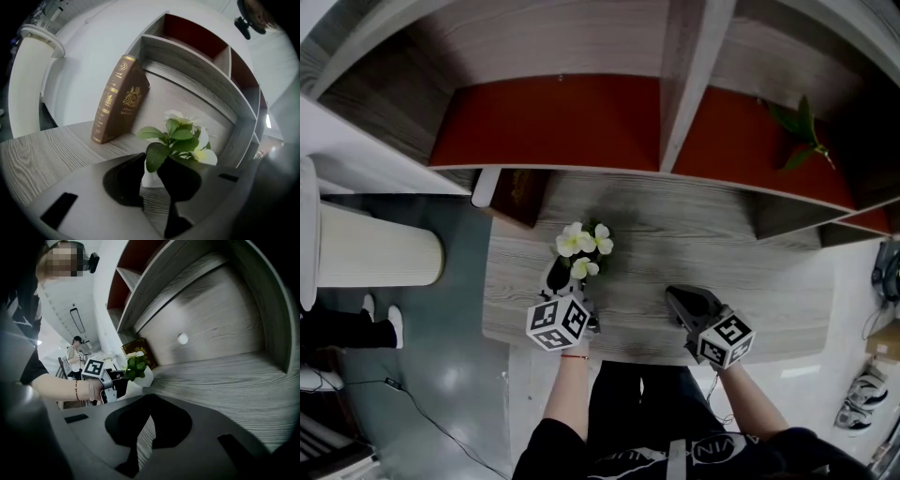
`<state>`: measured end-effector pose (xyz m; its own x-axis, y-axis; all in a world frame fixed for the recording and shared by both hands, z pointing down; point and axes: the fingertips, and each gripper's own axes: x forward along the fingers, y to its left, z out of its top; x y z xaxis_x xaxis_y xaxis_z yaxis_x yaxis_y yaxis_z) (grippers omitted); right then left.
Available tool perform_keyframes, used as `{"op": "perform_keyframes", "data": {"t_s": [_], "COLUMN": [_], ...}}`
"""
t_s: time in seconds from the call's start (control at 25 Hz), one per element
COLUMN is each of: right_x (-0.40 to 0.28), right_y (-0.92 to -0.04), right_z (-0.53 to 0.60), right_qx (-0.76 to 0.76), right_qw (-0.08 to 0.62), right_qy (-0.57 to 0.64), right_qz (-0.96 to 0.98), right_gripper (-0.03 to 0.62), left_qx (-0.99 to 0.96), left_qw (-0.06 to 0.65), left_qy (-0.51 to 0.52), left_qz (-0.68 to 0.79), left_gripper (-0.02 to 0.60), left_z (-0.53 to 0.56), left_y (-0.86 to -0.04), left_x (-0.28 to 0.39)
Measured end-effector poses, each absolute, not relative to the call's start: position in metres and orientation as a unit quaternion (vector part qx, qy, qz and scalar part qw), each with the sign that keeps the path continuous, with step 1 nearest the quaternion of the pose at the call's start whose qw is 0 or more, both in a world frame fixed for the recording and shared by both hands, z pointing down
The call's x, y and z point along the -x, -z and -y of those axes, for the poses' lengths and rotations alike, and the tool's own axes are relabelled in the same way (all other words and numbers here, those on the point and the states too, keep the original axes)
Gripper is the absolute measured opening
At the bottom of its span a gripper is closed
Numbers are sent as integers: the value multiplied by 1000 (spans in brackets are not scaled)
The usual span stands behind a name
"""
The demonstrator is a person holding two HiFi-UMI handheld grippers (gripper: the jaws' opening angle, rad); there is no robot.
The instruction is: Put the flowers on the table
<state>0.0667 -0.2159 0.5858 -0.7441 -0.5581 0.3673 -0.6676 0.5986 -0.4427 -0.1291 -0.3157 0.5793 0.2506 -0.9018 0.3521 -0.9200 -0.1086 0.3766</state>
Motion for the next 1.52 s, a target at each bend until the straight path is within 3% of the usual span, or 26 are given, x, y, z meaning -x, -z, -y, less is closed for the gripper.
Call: {"op": "perform_keyframes", "data": {"t_s": [0.48, 1.52], "right_x": [-65, -61], "right_y": [-587, -588], "right_z": [217, 205], "right_qx": [-346, -346], "right_qw": [93, 93], "right_qy": [-289, -289], "right_qz": [888, 888], "right_gripper": [11, 11], "left_qx": [-740, -742], "left_qw": [288, 325], "left_qy": [3, 34], "left_qz": [608, 586], "left_gripper": [129, 149], "left_z": [310, 281], "left_y": [-578, -572], "left_x": [132, 129]}}
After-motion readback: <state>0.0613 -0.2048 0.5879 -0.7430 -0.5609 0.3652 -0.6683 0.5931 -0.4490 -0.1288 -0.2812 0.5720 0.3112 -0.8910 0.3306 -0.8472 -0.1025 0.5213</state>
